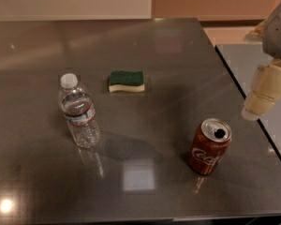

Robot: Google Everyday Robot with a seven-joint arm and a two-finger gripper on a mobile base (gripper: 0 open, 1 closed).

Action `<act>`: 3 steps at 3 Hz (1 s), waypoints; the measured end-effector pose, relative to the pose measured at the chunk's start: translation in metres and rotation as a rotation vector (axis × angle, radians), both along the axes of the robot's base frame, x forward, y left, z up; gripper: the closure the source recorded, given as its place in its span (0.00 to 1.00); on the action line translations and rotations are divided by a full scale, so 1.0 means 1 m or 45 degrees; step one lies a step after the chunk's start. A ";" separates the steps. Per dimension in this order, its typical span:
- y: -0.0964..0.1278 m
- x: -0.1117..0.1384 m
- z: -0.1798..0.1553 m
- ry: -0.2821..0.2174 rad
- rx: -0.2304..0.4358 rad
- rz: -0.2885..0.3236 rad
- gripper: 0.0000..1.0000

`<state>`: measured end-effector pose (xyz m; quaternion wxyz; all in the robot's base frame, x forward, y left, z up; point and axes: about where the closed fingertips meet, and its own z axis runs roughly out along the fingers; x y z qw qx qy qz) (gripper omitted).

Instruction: Pick sponge

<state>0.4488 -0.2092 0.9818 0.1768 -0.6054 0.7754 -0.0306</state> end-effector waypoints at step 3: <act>0.088 0.075 0.009 -0.044 0.249 0.215 0.00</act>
Offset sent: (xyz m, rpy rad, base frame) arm 0.0907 0.0878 0.0244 0.2350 -0.0386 0.1889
